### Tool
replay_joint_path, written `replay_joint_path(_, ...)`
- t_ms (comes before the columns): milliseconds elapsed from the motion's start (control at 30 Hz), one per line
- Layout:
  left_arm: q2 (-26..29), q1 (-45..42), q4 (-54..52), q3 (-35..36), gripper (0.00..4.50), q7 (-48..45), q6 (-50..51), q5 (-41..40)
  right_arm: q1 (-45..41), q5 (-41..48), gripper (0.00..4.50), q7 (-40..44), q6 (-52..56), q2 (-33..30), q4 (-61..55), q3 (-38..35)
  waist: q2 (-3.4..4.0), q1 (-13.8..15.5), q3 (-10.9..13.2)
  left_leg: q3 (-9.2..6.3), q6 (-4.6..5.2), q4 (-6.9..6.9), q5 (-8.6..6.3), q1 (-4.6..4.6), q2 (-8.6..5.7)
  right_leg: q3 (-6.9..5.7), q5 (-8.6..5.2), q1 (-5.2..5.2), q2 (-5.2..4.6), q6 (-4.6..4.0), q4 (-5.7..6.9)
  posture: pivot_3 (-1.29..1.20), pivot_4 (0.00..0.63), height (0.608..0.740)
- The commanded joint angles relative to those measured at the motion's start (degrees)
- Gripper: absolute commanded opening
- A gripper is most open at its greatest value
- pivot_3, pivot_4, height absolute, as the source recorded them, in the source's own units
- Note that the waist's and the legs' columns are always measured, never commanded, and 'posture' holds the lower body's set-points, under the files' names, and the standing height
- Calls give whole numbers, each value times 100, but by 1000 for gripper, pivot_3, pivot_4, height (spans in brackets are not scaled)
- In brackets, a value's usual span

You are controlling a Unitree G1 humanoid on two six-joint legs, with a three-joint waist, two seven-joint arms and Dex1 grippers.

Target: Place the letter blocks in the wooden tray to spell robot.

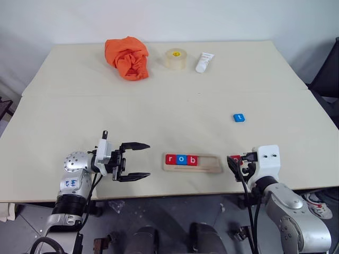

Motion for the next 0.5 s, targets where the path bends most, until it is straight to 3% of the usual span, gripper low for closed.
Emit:
replay_joint_path(33,59,10,-129,22,4500,-147,16,-53,-61,204,4436,418,-141,-387,-81,-204,0,-2,0,0,0,0,0,0,0,0,0,0,0,0,0,0,150,740)
replay_joint_path(367,-20,-83,-86,-35,4500,-143,25,-30,-354,705,4436,3374,-1399,-2898,1271,-268,-2,6,1,9,13,-1,-6,-1,0,-2,0,13,2,0,-30,0,150,740)
replay_joint_path(500,-47,-136,-35,-63,4500,-164,4,-16,-945,327,4436,5080,-2620,-4107,2673,380,-5,3,3,26,22,2,-6,-1,-2,3,1,15,-1,1,-43,0,150,740)
